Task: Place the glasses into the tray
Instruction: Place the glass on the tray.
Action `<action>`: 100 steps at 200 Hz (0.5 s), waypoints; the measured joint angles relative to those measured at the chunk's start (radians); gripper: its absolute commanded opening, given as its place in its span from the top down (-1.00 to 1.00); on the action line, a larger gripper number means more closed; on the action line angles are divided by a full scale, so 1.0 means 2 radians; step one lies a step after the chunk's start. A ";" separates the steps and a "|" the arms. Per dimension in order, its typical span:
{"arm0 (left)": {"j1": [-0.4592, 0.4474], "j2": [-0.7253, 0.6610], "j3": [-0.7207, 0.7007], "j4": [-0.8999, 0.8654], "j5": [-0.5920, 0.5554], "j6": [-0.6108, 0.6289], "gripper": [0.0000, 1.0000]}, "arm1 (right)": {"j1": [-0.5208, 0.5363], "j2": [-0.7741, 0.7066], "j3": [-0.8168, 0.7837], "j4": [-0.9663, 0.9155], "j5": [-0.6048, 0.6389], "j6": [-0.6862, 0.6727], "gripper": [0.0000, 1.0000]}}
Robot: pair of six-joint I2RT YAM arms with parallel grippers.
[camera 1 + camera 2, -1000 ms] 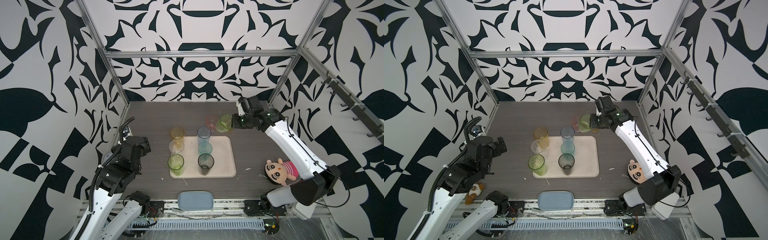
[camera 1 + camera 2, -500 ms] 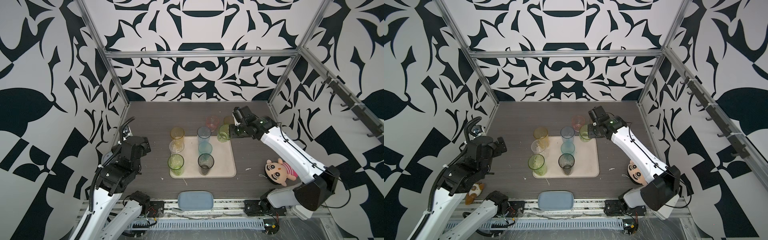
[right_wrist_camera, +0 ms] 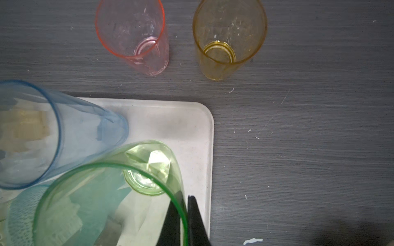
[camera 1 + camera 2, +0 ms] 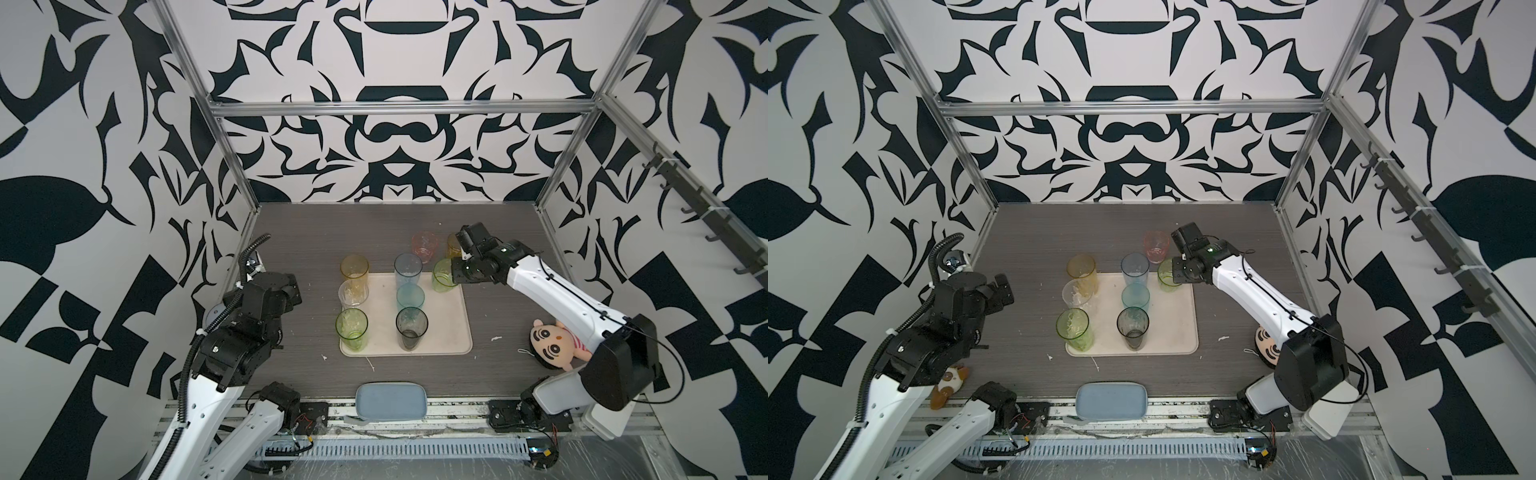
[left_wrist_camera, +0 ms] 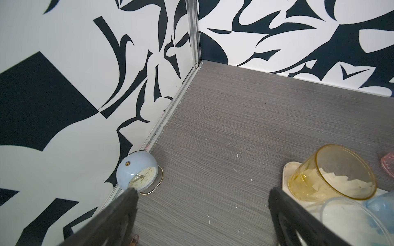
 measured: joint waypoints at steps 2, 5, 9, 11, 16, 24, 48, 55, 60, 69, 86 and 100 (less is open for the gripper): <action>0.000 0.000 0.000 0.000 0.000 0.000 -0.99 | 0.000 0.001 0.000 0.001 0.000 0.000 1.00; 0.000 0.000 0.000 0.000 0.000 0.000 -0.99 | 0.000 0.004 -0.001 0.001 0.001 0.000 1.00; 0.000 0.000 0.000 0.000 0.000 0.000 -0.99 | 0.000 0.007 -0.001 0.002 0.001 0.000 1.00; 0.000 0.000 0.000 0.000 0.000 0.000 -0.99 | 0.000 0.009 -0.001 0.002 0.002 0.000 1.00; 0.000 0.000 0.000 0.000 0.000 0.000 -0.99 | 0.000 0.013 -0.001 0.004 0.002 0.000 1.00; 0.000 0.000 0.000 0.000 0.000 0.000 -0.99 | 0.000 0.019 -0.002 0.007 0.003 0.000 1.00; 0.000 0.000 0.000 0.000 0.000 0.000 -0.99 | 0.000 0.037 -0.002 0.016 0.008 0.000 1.00; 0.000 0.000 0.000 0.000 0.000 0.000 -0.99 | 0.000 0.041 -0.002 0.018 0.011 0.000 1.00; 0.000 0.001 0.000 0.000 0.000 0.000 -0.99 | 0.000 0.044 -0.002 0.019 0.014 0.000 1.00; 0.000 0.001 0.000 0.000 0.000 0.000 -0.99 | 0.000 0.049 -0.002 0.021 0.017 0.000 1.00; 0.000 0.002 0.000 0.000 0.000 0.000 -0.99 | -0.002 0.058 -0.002 0.024 0.021 0.000 1.00; 0.000 0.003 0.000 0.000 0.000 0.000 -0.99 | -0.004 0.065 -0.002 0.027 0.023 0.000 1.00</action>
